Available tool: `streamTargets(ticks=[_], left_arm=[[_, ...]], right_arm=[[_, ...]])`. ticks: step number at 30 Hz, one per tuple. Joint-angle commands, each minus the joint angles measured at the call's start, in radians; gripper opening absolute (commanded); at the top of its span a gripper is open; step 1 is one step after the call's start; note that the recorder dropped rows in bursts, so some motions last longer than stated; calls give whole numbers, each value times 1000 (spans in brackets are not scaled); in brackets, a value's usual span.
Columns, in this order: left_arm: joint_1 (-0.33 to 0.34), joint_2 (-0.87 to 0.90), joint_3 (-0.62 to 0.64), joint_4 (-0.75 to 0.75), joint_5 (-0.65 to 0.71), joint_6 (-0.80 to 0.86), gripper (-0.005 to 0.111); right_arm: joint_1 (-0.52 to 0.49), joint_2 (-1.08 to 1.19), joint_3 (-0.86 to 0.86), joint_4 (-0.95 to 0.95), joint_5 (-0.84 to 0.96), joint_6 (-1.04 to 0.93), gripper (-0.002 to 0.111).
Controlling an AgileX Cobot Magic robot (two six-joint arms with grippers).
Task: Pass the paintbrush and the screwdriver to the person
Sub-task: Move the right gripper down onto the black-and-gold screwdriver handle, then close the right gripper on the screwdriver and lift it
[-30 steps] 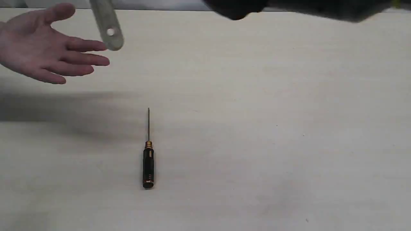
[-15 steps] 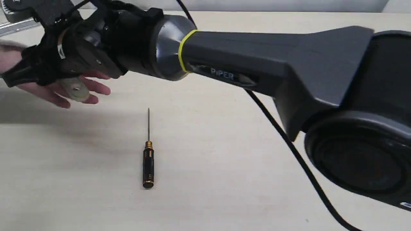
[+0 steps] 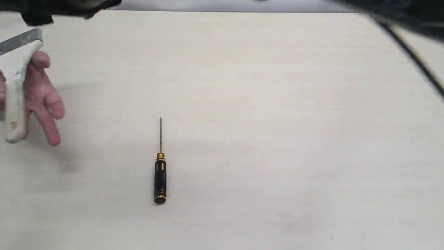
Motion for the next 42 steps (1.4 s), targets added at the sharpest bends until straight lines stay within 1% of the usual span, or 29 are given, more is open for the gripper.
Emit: streamTargets(ticks=[1,4,8,11,16,28,35,42], left_arm=[[-8,-2,2,-1,-6,-2,0],[-8,-2,2,-2,-6,-2,0],[-8,-2,2,-2,-4,-2,0],[-8,-2,2,-4,-4,-2,0],[-8,-2,2,-4,-4,-2,0],[-8,-2,2,-4,-4,-2,0],[-8,-2,2,-4,-4,-2,0],[-8,-2,2,0,-6,-2,0]], right_arm=[[-2,-105,-2,-4,149,-8,57],[-2,-164,-2,-4,289,-8,57],[-2,-183,-2,-4,512,6,57],[-2,-164,0,0,517,22,57],[-2,-101,2,82,517,22,57],[-2,180,2,143,517,22,57],[-2,313,2,157,517,22,49],[-2,407,2,143,517,22,49]])
